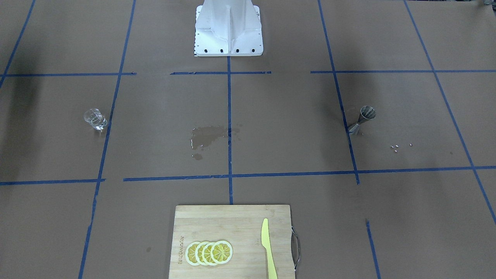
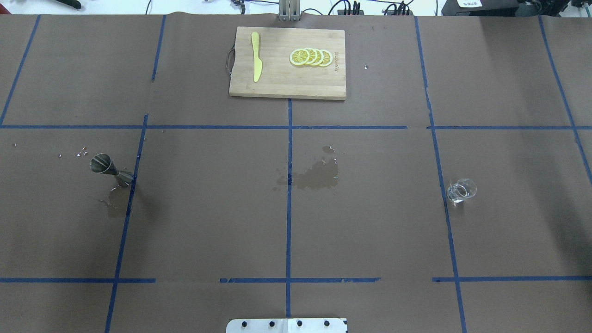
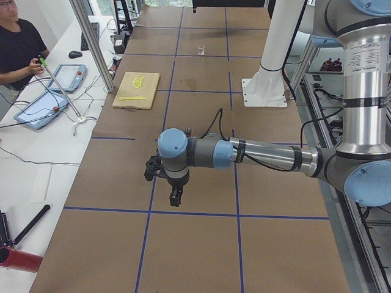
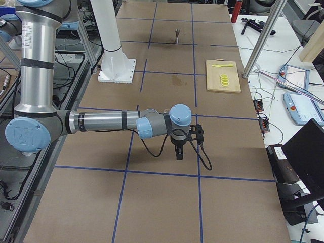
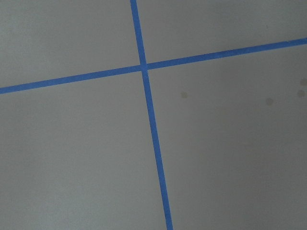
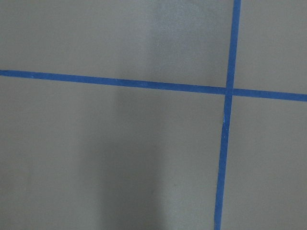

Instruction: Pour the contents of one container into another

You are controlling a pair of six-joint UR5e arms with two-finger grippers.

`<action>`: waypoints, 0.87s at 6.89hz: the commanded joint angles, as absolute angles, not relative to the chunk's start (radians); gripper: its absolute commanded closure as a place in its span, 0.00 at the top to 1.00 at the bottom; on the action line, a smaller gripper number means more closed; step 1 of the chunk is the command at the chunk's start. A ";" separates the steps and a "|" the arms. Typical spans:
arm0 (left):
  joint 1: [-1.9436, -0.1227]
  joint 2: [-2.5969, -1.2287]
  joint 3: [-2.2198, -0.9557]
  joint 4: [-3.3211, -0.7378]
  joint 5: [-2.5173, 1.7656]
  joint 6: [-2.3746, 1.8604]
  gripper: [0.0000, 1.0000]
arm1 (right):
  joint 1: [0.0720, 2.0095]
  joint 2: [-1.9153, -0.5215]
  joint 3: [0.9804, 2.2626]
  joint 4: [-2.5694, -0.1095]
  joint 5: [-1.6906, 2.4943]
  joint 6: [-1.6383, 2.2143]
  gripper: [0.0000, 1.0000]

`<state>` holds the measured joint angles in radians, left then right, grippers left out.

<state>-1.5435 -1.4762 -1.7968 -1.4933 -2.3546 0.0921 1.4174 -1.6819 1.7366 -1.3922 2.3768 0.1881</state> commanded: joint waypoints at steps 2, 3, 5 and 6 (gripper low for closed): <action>-1.582 -1.488 -1.827 -1.493 -2.353 0.092 1.00 | 1.417 -1.687 1.740 -1.391 2.381 0.189 1.00; -1.582 -1.486 -1.828 -1.494 -2.350 0.087 1.00 | 1.417 -1.687 1.740 -1.391 2.382 0.189 1.00; -1.572 -1.485 -1.827 -1.523 -2.339 0.097 1.00 | 1.417 -1.692 1.738 -1.391 2.379 0.189 1.00; -1.572 -1.482 -1.812 -1.563 -2.341 0.100 1.00 | 1.417 -1.690 1.741 -1.390 2.378 0.189 1.00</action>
